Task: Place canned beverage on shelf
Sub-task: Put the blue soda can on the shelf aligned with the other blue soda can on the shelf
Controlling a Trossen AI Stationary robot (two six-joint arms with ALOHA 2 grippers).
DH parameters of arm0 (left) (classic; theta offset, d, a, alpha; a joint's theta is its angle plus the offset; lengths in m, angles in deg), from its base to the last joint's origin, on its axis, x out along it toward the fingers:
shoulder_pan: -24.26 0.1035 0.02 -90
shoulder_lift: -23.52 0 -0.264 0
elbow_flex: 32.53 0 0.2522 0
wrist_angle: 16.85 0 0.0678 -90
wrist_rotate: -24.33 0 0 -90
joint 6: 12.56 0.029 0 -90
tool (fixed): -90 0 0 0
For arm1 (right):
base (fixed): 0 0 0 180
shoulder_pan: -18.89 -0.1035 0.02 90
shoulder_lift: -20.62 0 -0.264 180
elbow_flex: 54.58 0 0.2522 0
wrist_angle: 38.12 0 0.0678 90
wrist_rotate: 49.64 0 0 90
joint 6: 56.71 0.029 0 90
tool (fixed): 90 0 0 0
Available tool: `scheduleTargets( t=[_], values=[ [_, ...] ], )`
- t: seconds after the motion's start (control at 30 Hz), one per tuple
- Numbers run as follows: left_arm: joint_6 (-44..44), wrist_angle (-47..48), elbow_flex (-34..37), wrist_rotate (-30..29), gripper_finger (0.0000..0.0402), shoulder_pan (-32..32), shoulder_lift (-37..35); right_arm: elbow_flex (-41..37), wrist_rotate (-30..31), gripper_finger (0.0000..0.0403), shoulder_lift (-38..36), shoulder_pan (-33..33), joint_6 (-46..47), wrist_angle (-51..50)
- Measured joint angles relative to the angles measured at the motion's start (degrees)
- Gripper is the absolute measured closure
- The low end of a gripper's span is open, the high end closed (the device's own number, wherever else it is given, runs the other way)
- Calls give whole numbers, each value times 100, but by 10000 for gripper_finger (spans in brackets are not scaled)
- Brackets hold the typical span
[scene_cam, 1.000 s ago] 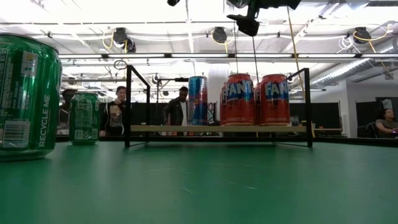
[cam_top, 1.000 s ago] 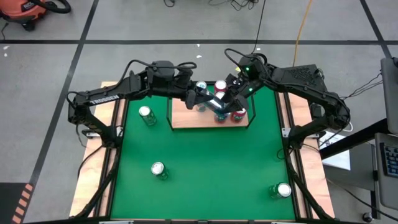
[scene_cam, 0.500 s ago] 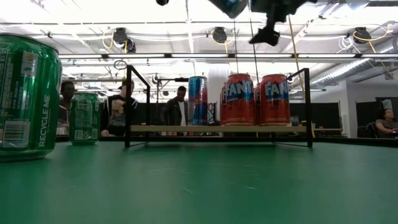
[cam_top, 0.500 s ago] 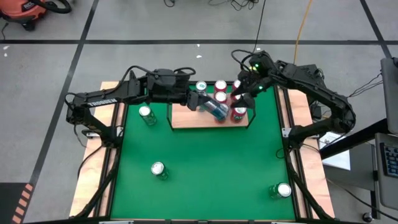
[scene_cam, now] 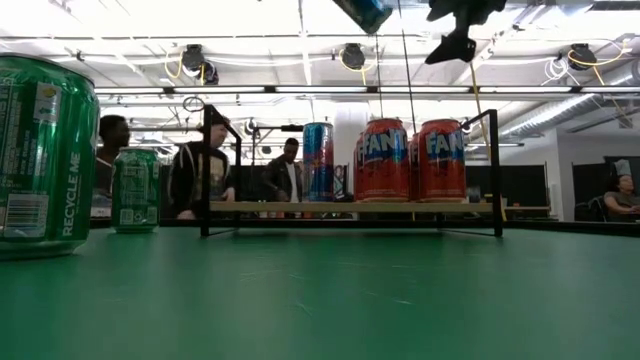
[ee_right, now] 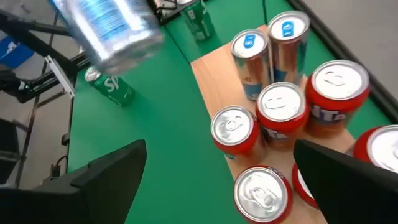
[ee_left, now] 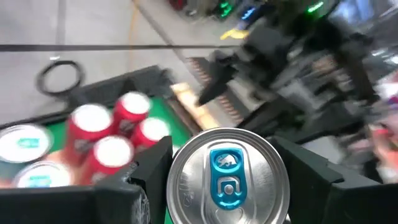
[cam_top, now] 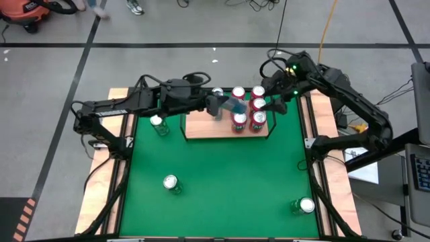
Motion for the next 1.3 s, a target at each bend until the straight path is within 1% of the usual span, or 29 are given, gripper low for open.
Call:
scheduleTargets(
  t=[0.07,0.17,0.23,0.33,0.47,0.6,0.73,0.8,0.9,1.17,1.3],
  values=[
    [27,358,-102,-141,176,-17,172,0,0,5,-45,63,16,-8],
    [17,552,-333,-194,176,-51,480,0,0,5,-100,155,22,-63],
    [35,860,-556,-215,176,-85,686,0,2,5,-149,166,9,-83],
    [31,1095,-958,-405,176,-122,962,0,17,5,-212,173,-119,-223],
    [-9,1651,-1386,-631,176,-156,1172,0,18,5,-292,173,-273,-395],
    [-509,2418,-1507,-627,176,-121,1202,0,20,5,-356,173,-412,-472],
    [-1303,3352,-1507,-567,176,-114,1259,2,20,5,-372,171,-455,-457],
    [-1469,3723,-1505,-563,176,-114,1304,2,20,5,-372,171,-521,-459],
    [-1487,3712,-1507,-570,176,-114,1445,2,17,5,-372,171,-609,-454],
    [-1583,3607,-1501,-569,176,-93,2204,7,12,5,-370,166,-708,-419],
    [-1599,3439,-1498,-495,176,-67,2391,7,17,5,-370,168,-711,-418]
  ],
)
